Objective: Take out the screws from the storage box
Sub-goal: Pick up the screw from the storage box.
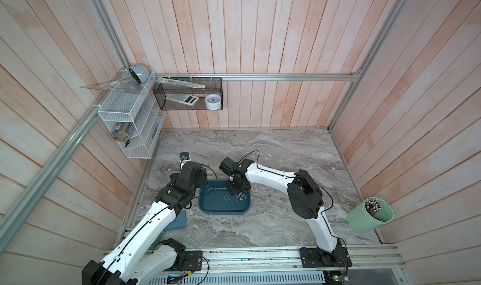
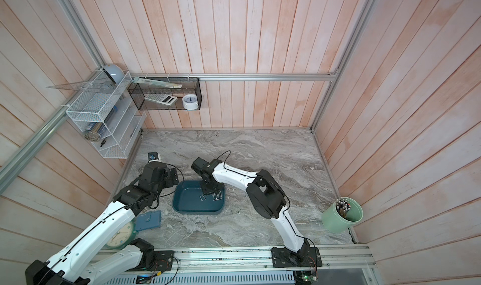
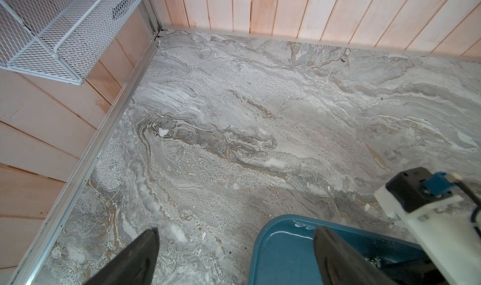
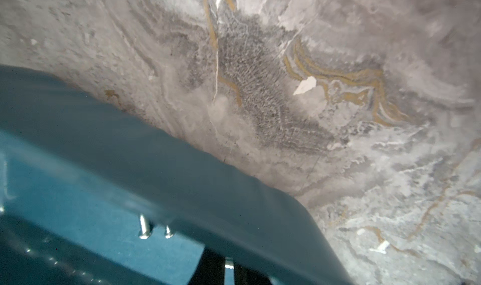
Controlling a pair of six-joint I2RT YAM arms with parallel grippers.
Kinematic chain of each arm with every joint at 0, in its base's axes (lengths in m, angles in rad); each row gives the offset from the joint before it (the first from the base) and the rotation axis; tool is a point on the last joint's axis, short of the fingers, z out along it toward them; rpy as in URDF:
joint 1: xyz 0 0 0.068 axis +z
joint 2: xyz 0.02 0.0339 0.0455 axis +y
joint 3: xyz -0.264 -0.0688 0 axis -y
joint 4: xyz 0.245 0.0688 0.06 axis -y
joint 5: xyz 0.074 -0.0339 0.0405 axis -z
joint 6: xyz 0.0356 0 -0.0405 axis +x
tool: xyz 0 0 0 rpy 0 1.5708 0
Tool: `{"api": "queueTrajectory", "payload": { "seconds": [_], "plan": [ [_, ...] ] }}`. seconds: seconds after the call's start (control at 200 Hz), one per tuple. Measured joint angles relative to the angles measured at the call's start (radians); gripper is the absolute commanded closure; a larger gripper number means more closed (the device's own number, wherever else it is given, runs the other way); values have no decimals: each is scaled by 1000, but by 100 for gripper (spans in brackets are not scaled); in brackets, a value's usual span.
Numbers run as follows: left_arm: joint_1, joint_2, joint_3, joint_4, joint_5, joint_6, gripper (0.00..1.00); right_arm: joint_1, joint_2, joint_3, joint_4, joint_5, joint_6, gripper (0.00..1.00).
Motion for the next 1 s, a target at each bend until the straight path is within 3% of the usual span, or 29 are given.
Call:
{"api": "queueTrajectory", "payload": {
  "seconds": [0.38,1.0],
  "plan": [
    [0,6,0,0,0,6,2,1,20,2,2,-22,0,86],
    [0,15,0,0,0,7,2,21,122,147,-95,19,0,83]
  ]
}}
